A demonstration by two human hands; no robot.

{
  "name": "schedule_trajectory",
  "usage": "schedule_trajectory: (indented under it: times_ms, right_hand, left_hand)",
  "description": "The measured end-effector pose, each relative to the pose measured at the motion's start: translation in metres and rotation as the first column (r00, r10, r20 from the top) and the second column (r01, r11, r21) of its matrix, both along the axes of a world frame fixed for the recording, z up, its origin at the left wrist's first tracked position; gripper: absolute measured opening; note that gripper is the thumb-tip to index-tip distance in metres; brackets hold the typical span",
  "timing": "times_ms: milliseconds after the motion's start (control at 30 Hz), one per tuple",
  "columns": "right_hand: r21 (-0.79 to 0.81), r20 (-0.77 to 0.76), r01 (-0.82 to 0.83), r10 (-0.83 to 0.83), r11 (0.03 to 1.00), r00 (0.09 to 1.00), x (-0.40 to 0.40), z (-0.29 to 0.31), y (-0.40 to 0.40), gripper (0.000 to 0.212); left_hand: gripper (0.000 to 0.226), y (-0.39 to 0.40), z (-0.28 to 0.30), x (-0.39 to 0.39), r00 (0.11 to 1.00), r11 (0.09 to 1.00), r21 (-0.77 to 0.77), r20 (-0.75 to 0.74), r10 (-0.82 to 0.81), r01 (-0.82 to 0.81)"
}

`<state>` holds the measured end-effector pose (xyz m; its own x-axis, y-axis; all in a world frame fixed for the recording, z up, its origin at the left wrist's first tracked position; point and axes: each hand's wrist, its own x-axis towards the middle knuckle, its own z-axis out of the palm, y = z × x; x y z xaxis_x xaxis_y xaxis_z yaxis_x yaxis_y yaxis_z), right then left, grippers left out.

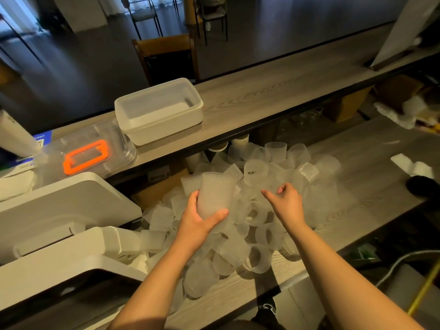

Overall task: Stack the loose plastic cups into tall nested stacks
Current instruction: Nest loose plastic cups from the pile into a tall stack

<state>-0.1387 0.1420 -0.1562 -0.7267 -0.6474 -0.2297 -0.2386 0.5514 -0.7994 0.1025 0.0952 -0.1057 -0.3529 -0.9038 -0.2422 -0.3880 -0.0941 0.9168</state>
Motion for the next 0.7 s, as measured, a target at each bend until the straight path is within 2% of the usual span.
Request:
schedule_trajectory:
  times_ms: [67,167,233,367,433,533,567,633,700]
  right_hand:
    - [-0.040,0.006,0.018,-0.017,0.999,1.000,0.001,0.005,0.003,0.041]
    - [-0.123,0.032,0.015,-0.012,0.992,0.999,0.005,0.015,0.008,0.063]
    - [-0.195,0.086,0.014,0.002,0.981,0.996,0.008,0.024,0.011,0.070]
    - [-0.304,0.214,0.010,0.058,0.952,0.975,0.013,0.039,0.016,0.051]
    - [-0.362,0.379,0.053,0.095,0.931,0.921,0.018,0.051,0.020,0.040]
    - [-0.399,0.490,0.125,0.095,0.908,0.867,0.020,0.064,0.025,0.063]
    - [-0.413,0.509,0.153,0.088,0.898,0.856,0.020,0.066,0.026,0.061]
    - [-0.434,0.624,0.245,0.093,0.867,0.776,0.022,0.070,0.028,0.048]
    - [-0.457,0.714,0.294,0.150,0.840,0.684,0.024,0.076,0.031,0.049]
  left_hand:
    - [0.098,0.001,0.000,0.001,1.000,1.000,-0.002,0.001,-0.011,0.011]
    - [0.097,0.005,0.002,0.005,0.999,0.999,-0.006,-0.001,-0.034,0.034]
    - [0.096,0.008,0.004,0.007,0.999,0.999,-0.015,-0.001,-0.051,0.051]
    - [0.094,0.013,0.007,0.013,0.997,0.997,-0.029,0.012,-0.074,0.075]
    - [0.094,0.015,0.008,0.016,0.995,0.995,-0.032,0.026,-0.092,0.092]
    - [0.096,0.018,0.007,0.020,0.993,0.993,-0.032,0.032,-0.112,0.113]
    - [0.096,0.019,0.007,0.022,0.993,0.993,-0.032,0.031,-0.114,0.115]
    - [0.096,0.021,0.008,0.023,0.992,0.992,-0.031,0.026,-0.124,0.124]
    - [0.093,0.025,0.010,0.024,0.991,0.991,-0.033,0.017,-0.130,0.131]
